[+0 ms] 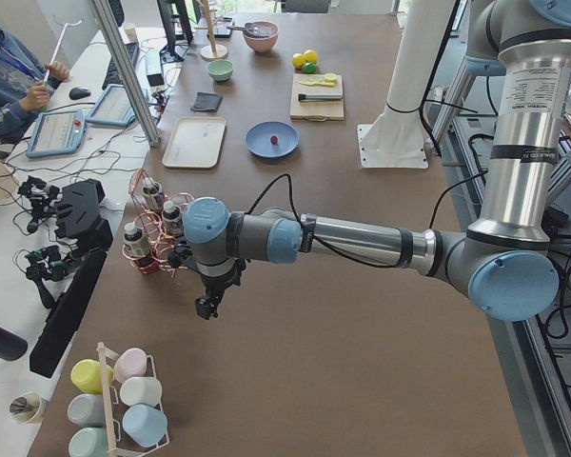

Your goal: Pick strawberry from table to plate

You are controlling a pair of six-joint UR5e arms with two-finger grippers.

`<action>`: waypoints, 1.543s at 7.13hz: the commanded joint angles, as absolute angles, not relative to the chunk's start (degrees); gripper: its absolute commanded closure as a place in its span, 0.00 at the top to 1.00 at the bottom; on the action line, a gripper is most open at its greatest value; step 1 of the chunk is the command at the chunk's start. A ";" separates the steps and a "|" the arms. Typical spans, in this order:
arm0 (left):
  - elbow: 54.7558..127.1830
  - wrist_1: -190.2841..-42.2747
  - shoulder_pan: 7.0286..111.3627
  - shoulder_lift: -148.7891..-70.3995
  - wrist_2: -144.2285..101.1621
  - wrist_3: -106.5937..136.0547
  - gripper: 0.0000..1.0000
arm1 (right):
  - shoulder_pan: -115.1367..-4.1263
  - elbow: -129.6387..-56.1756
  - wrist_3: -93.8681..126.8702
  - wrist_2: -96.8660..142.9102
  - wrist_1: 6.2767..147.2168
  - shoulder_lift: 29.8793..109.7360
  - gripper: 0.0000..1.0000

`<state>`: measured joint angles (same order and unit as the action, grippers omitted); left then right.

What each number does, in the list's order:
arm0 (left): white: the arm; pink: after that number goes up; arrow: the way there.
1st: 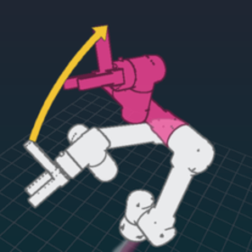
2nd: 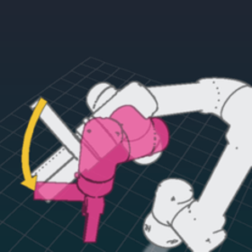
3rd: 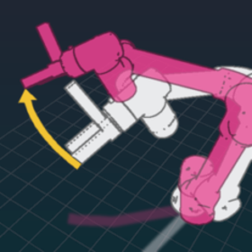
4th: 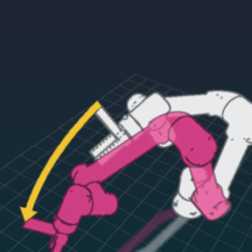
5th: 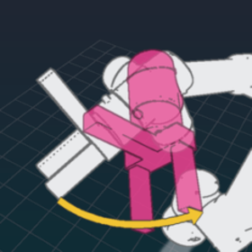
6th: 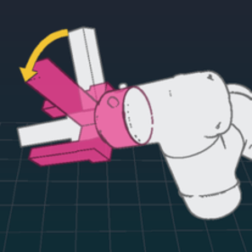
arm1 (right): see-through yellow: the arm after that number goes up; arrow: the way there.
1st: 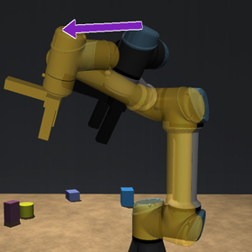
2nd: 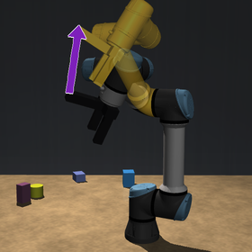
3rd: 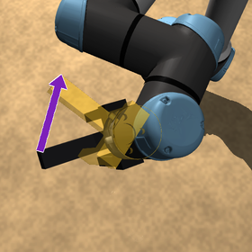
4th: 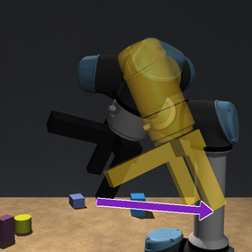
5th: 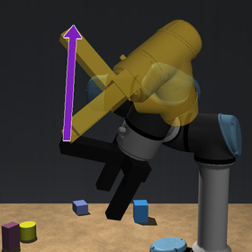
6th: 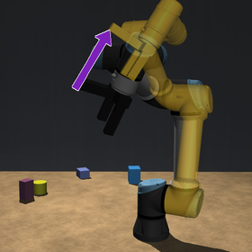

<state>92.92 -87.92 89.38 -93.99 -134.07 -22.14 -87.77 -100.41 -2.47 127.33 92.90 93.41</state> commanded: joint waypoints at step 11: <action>93.08 -88.07 89.74 -90.97 -134.38 -21.97 0.98 | -87.80 -100.63 -2.37 127.71 92.90 93.78 1.00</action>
